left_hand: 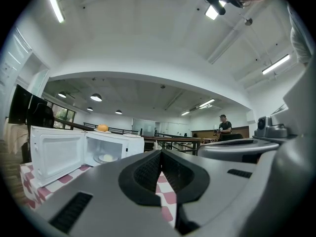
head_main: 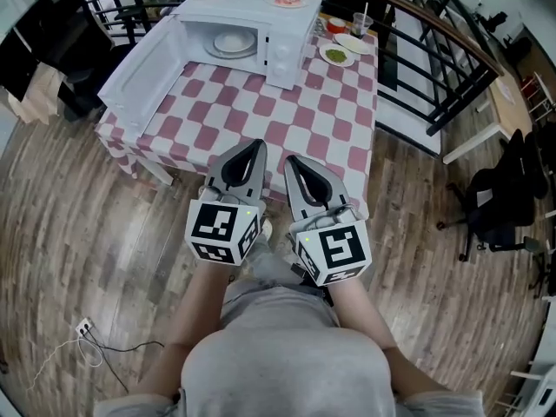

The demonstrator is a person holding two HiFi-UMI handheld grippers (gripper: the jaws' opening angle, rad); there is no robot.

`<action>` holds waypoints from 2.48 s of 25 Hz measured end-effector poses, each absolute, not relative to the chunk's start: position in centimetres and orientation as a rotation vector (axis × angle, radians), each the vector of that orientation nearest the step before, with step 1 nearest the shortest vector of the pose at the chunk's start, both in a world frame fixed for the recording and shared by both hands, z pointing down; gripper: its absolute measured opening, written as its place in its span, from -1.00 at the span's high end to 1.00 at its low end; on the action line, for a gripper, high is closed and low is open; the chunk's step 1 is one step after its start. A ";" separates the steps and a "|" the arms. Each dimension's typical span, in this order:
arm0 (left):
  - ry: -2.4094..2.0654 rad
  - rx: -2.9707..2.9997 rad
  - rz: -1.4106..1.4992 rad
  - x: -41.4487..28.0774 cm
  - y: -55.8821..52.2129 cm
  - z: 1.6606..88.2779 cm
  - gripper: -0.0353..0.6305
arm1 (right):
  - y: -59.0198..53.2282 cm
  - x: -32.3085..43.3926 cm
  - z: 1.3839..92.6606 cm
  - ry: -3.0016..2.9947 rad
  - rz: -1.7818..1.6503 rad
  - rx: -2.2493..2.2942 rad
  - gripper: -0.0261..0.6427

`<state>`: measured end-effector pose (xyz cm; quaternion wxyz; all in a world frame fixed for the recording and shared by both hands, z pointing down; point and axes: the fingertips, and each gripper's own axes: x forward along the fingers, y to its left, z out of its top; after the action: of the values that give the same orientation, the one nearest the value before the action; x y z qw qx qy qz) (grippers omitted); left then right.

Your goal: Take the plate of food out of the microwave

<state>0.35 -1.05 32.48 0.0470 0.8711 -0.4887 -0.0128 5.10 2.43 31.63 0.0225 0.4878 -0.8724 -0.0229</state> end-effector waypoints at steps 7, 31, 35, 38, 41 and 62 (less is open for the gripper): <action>-1.551 2.627 -0.028 -2.9 -5.2 32.8 0.89 | -1.6 1.6 32.1 -2.743 -0.064 1.440 0.85; -1.482 2.579 0.033 -6.6 -22.0 34.6 0.89 | -19.1 -1.3 32.8 -2.735 0.009 1.463 0.85; -1.426 2.565 0.036 -5.9 -24.7 35.3 0.89 | -21.6 -0.9 33.4 -2.718 0.038 1.471 0.85; -1.407 2.525 0.013 -5.9 -26.5 36.0 0.89 | -23.1 -1.0 33.9 -2.714 0.056 1.457 0.85; -1.428 2.487 0.014 -6.6 -28.4 36.8 0.89 | -24.3 -1.7 34.4 -2.717 0.056 1.433 0.85; -1.250 2.211 -0.110 -9.1 -37.9 42.2 0.01 | -29.7 -3.8 38.0 -2.661 0.116 1.429 0.85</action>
<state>-9.08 -37.94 42.21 0.2951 0.8309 -0.4698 -0.0414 -3.75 -29.66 38.02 0.0593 0.4718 -0.8789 0.0383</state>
